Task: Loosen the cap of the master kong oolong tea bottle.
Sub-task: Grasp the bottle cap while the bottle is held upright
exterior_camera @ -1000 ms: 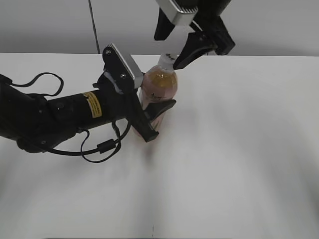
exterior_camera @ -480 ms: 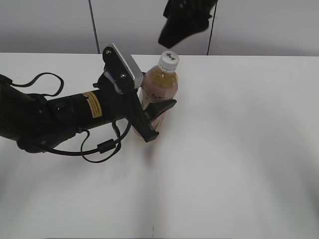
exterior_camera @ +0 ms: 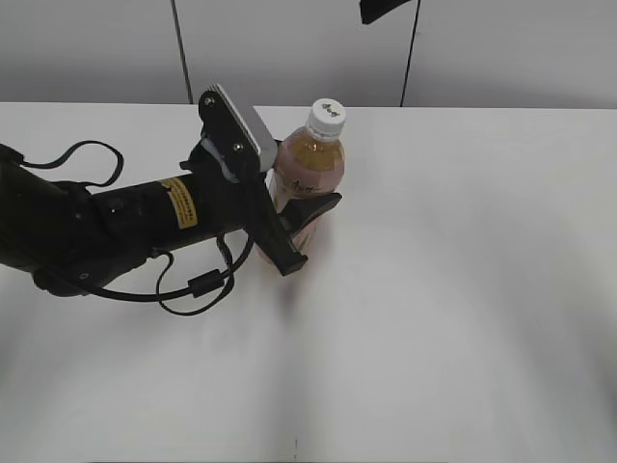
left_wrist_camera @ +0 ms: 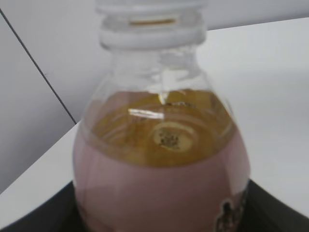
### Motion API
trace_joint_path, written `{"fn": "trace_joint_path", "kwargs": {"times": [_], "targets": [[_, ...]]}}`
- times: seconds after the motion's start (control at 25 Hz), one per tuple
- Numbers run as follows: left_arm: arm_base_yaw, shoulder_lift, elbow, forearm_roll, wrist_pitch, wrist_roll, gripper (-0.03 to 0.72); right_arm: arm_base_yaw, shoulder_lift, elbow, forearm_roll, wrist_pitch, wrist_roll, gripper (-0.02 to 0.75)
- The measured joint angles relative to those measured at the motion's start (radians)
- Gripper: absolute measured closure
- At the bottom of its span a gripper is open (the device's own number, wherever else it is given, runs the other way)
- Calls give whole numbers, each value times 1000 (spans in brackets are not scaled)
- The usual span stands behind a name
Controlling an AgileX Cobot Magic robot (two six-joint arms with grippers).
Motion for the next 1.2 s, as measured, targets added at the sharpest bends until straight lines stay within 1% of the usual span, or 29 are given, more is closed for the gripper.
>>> {"fn": "trace_joint_path", "kwargs": {"times": [0.08,0.16,0.32,0.52,0.84,1.0,1.2], "targets": [[0,0,0,0,0,0,251,0,0,0,-13,0,118,161],[0,0,0,0,0,0,251,0,0,0,-9,1,197,161],[0,0,0,-12,-5,0,251,0,3,13,27,0,280,161],[0,0,0,-27,-8,0,251,0,15,109,52,2,295,161],[0,0,0,-27,-9,2,251,0,21,159,52,3,300,164],[0,0,0,-27,-9,2,251,0,21,196,75,3,301,207],[0,0,0,-27,-9,3,251,0,21,199,76,3,302,258]]}}
